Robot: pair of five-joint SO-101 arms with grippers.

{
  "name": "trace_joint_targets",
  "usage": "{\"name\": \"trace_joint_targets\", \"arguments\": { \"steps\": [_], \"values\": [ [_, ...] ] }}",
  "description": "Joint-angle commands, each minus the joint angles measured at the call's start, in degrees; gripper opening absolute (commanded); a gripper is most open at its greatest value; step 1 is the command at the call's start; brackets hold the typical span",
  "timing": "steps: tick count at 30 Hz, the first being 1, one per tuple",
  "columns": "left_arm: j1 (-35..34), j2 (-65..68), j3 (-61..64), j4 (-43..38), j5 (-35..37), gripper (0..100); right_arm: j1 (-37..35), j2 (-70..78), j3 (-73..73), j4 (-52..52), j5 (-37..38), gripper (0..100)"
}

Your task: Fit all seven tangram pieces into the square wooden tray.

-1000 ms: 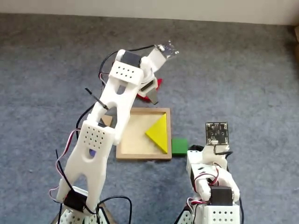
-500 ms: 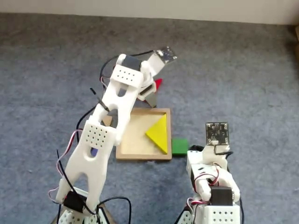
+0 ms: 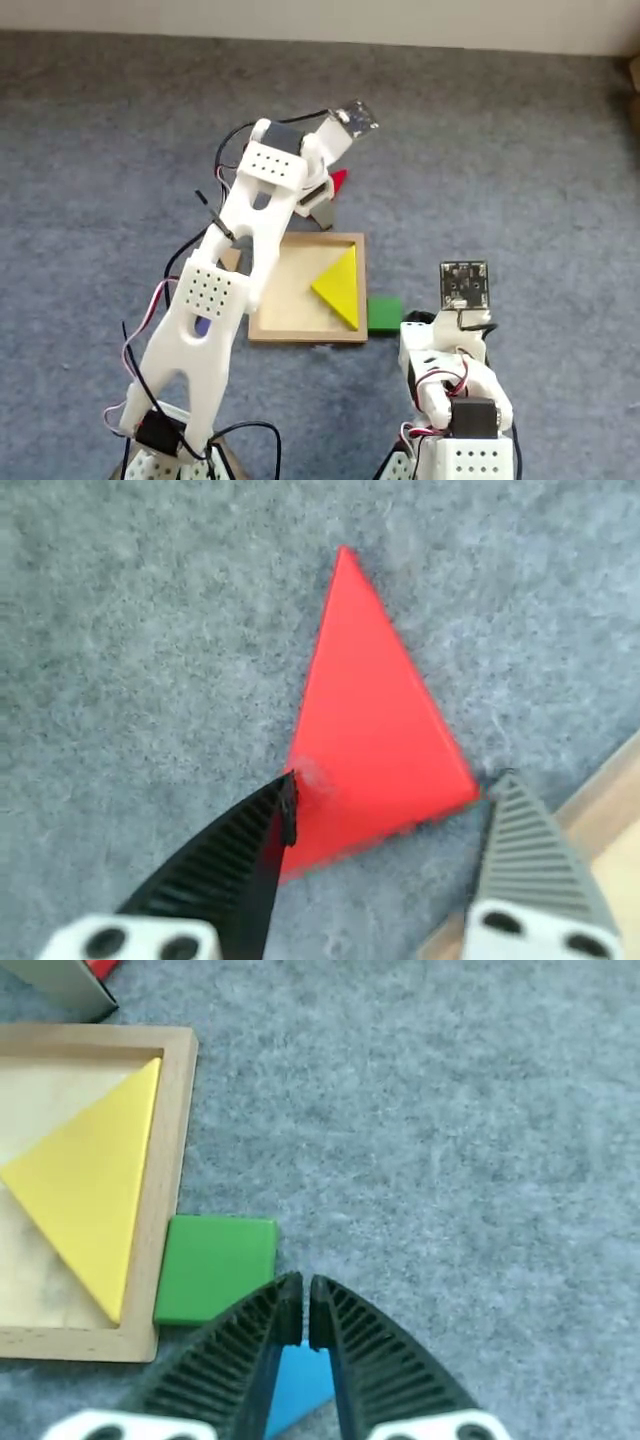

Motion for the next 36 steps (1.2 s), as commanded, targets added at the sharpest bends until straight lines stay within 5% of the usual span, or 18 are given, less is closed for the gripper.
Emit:
{"name": "trace_joint_targets", "arguments": {
  "steps": [1, 19, 36],
  "values": [
    [0.13, 1.01, 0.04, -3.25, -3.69, 18, 0.57, -0.31, 5.14, -0.75, 0.62, 2.9],
    [0.13, 0.57, 0.04, -2.46, -7.03, 8, 0.57, -0.31, 5.14, -0.75, 0.62, 2.9],
    [-9.01, 0.92, -19.65, 13.80, -6.59, 8, 0.57, -0.31, 5.14, -0.75, 0.62, 2.9]
  ]
}}
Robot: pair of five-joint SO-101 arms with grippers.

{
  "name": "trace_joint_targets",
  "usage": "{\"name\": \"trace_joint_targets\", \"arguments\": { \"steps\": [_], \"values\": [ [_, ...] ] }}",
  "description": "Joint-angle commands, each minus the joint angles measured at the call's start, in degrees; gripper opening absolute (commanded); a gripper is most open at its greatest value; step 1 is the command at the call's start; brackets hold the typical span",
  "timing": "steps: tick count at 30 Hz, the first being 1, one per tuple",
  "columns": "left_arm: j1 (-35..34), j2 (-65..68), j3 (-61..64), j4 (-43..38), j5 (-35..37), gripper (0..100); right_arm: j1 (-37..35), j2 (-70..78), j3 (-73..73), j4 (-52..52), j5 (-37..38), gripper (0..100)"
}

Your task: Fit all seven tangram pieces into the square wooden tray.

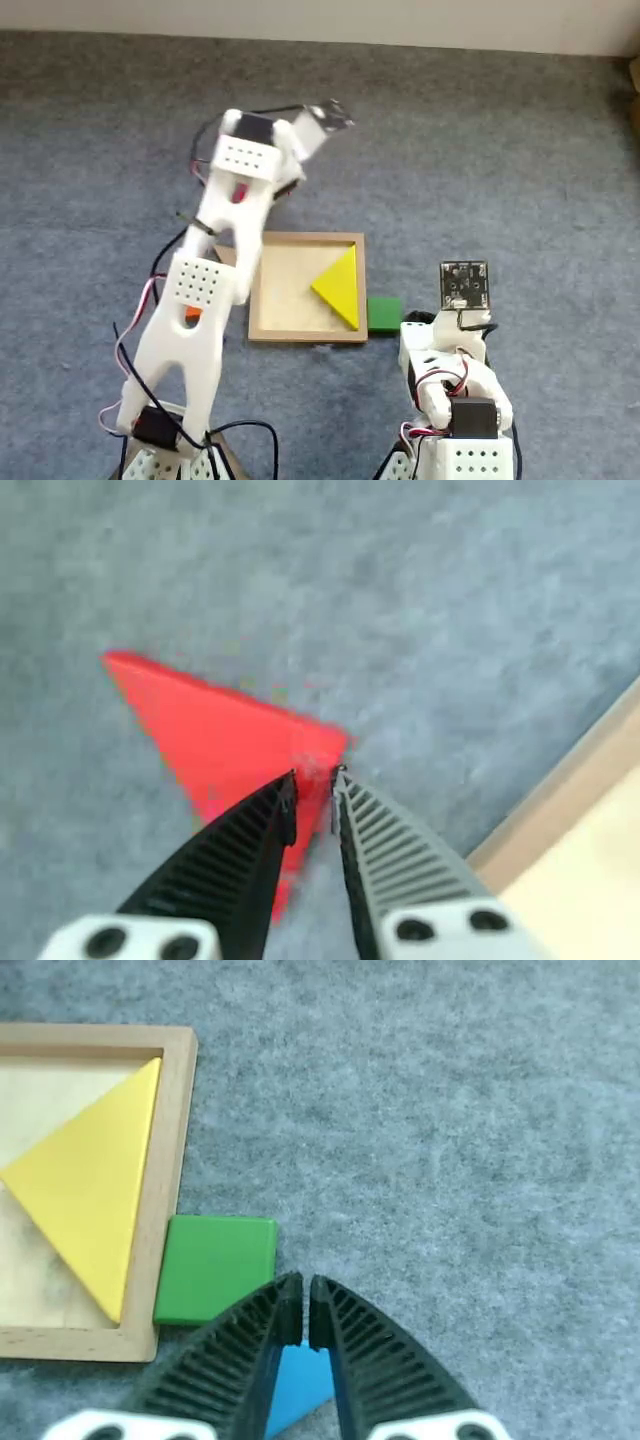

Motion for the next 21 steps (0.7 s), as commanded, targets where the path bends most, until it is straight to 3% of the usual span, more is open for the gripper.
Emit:
{"name": "trace_joint_targets", "arguments": {
  "steps": [1, 5, 10, 16, 21],
  "values": [
    [-3.12, -0.75, -9.10, 1.85, 1.23, 8, 0.57, -0.31, 5.14, -0.66, 0.62, 2.9],
    [-4.53, -0.57, -12.62, 0.70, 7.82, 8, 0.57, -0.31, 5.14, -0.66, 0.62, 2.8],
    [-5.58, -0.48, -10.51, -7.56, 17.05, 9, 0.57, -0.31, 5.14, -0.66, 0.62, 2.8],
    [-5.32, -0.48, -2.59, -15.74, 23.30, 24, 0.57, -0.22, 5.14, -0.66, 0.62, 2.8],
    [-5.14, -0.48, 3.65, -21.89, 25.67, 26, 0.57, -0.22, 5.14, -0.66, 0.62, 2.8]
  ]
}}
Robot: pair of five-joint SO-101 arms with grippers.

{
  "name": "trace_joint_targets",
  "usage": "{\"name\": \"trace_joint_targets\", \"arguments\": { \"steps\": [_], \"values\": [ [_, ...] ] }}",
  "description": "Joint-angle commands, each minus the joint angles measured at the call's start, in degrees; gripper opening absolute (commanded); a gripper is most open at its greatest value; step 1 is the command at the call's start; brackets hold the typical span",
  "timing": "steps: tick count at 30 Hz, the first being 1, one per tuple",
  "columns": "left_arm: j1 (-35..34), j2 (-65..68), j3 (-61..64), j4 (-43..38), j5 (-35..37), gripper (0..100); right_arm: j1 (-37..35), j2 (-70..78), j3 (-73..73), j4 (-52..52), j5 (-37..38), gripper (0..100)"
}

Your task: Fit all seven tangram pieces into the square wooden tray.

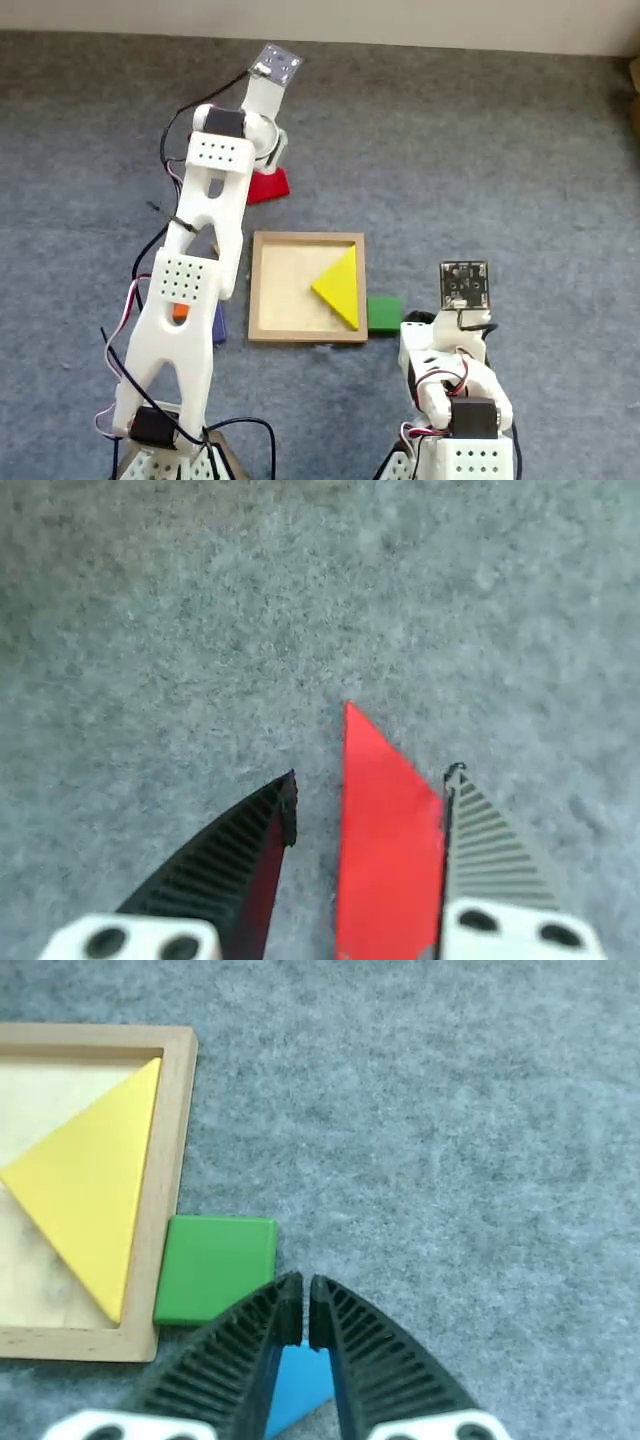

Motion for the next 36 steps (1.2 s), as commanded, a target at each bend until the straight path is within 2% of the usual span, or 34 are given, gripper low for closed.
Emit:
{"name": "trace_joint_targets", "arguments": {
  "steps": [1, 6, 10, 16, 19, 21, 28, 32, 36],
  "values": [
    [-0.40, -0.66, 3.65, -4.84, 1.49, 26, 0.57, -0.22, 5.14, -0.66, 0.62, 2.8],
    [-0.57, -0.66, 7.43, -3.52, -2.81, 25, 0.57, -0.22, 5.14, -0.66, 0.62, 2.8],
    [-0.57, -0.66, 7.87, 4.04, -8.26, 25, 0.57, -0.22, 5.14, -0.66, 0.62, 2.8],
    [-2.15, -1.19, 7.69, 12.13, -9.41, 25, 0.57, -0.22, 5.14, -0.66, 0.62, 2.8],
    [-2.15, -1.10, 5.58, 17.23, -14.24, 25, 0.57, -0.22, 5.14, -0.66, 0.62, 2.8],
    [-2.15, -1.19, 3.03, 20.22, -14.59, 26, 0.57, -0.22, 5.14, -0.66, 0.62, 2.8],
    [-4.09, -1.19, -8.13, 21.01, -14.95, 27, 0.57, -0.22, 5.14, -0.66, 0.62, 2.8],
    [-4.09, -1.19, -8.40, 21.10, -14.77, 35, 0.57, -0.22, 5.14, -0.66, 0.62, 2.8],
    [-4.44, -1.45, -8.66, 21.27, -15.03, 34, 0.57, -0.22, 5.14, -0.66, 0.62, 2.8]
  ]
}}
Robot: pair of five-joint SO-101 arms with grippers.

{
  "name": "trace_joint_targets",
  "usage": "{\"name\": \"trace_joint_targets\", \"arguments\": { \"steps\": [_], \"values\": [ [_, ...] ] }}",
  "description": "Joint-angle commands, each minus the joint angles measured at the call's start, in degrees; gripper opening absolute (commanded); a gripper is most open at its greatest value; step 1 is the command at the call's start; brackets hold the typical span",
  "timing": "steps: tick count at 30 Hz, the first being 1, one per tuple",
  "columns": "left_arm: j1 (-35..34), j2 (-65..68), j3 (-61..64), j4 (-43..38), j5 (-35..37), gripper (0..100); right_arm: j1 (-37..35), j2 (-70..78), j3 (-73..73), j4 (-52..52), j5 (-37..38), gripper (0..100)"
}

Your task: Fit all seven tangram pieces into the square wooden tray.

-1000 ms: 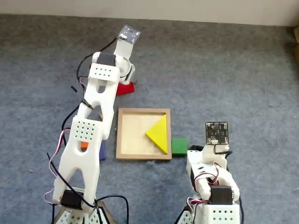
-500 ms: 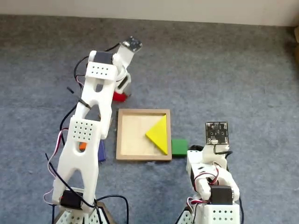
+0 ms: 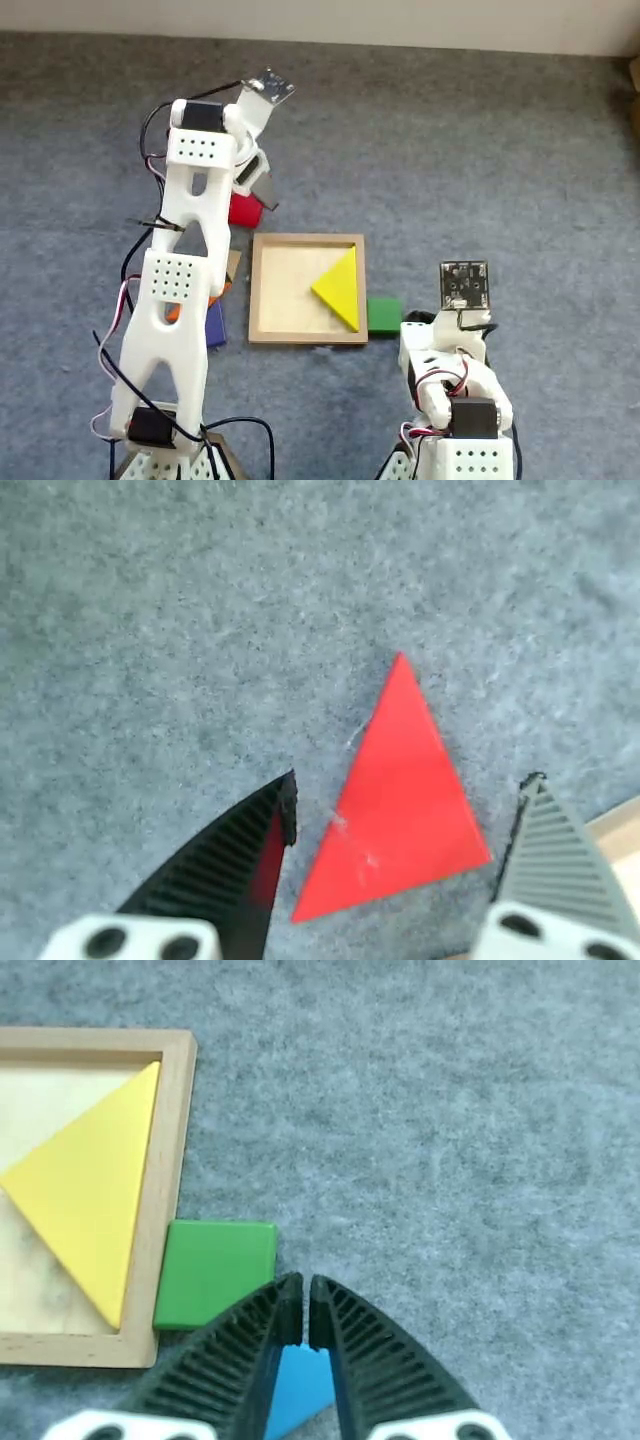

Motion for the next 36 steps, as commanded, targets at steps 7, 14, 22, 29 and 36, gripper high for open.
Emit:
{"name": "trace_joint_targets", "arguments": {
  "steps": [7, 14, 22, 29, 36],
  "values": [
    [-2.15, -9.19, 6.37, 0.70, -5.63, 32, 0.57, -0.22, 5.14, -0.66, 0.62, 2.8],
    [-1.71, -17.10, 22.64, 0.35, -11.25, 32, 0.57, -0.22, 5.14, -0.66, 0.62, 2.8],
    [-1.45, -14.02, 22.20, -0.97, -11.87, 32, 0.57, -0.22, 5.14, -0.66, 0.62, 2.8],
    [0.92, -7.78, 17.54, -0.97, -11.78, 32, 0.57, -0.22, 5.14, -0.66, 0.62, 2.8],
    [-0.13, 1.10, 10.24, -2.81, -11.69, 32, 0.57, -0.22, 5.14, -0.66, 0.62, 2.8]
  ]
}}
